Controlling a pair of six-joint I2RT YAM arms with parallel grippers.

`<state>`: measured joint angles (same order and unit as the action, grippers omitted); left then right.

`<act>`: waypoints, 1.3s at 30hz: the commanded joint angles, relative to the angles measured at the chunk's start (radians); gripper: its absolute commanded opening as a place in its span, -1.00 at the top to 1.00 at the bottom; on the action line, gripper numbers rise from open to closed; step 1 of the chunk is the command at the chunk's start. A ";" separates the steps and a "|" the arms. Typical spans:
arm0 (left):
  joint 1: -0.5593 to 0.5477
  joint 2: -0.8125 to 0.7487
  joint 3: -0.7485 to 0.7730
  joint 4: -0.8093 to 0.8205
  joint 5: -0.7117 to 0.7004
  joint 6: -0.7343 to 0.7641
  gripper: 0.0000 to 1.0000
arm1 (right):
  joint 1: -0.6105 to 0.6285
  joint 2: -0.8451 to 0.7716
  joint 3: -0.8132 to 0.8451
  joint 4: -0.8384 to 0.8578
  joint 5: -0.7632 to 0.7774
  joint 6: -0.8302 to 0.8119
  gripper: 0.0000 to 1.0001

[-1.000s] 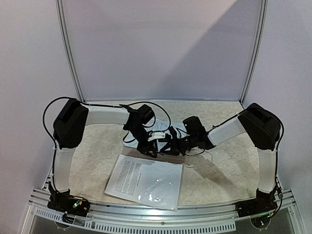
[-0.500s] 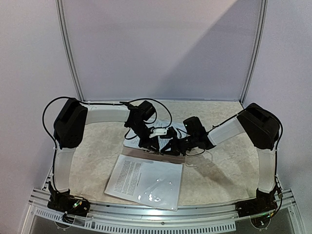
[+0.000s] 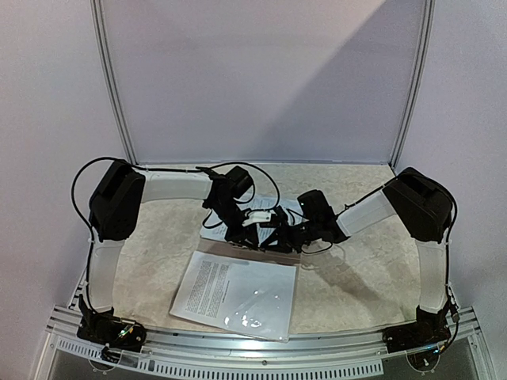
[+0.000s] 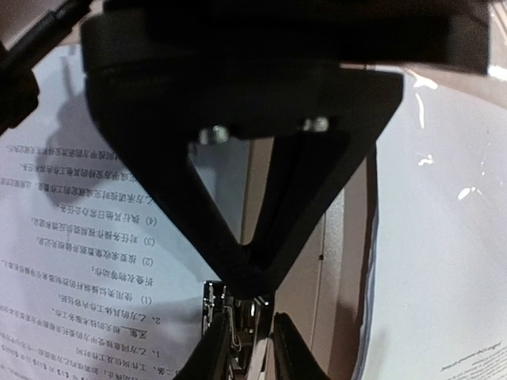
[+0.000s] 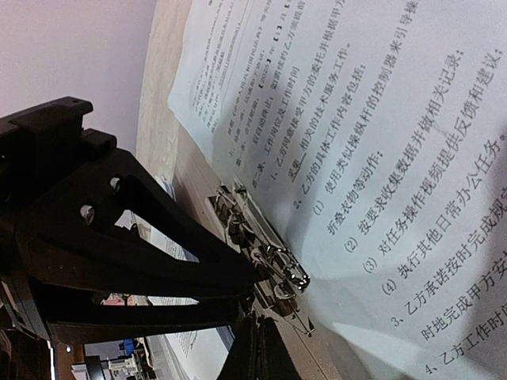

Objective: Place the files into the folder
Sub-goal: Clamp the folder with files in the spring clip on the folder.

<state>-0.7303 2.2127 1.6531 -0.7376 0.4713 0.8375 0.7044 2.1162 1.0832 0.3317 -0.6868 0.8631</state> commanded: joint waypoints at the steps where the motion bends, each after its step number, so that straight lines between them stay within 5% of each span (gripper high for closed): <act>1: 0.009 0.002 -0.002 -0.024 0.008 0.004 0.50 | -0.009 0.089 -0.024 -0.157 0.152 -0.002 0.96; 7: 0.059 -0.086 -0.039 -0.024 0.012 -0.011 0.32 | -0.008 0.106 -0.025 -0.182 0.176 -0.023 0.96; 11: 0.103 -0.049 -0.064 0.027 -0.005 -0.092 0.41 | -0.010 0.109 -0.014 -0.207 0.198 -0.037 0.97; 25: 0.065 -0.038 -0.141 0.051 0.064 0.061 0.21 | -0.016 0.139 -0.015 -0.227 0.244 -0.056 0.99; 39: -0.001 0.004 -0.103 0.113 0.009 0.073 0.51 | -0.029 0.138 -0.013 -0.186 0.199 -0.038 0.99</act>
<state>-0.6956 2.1902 1.5505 -0.6407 0.4717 0.9062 0.6930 2.1582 1.1244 0.3412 -0.6312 0.8291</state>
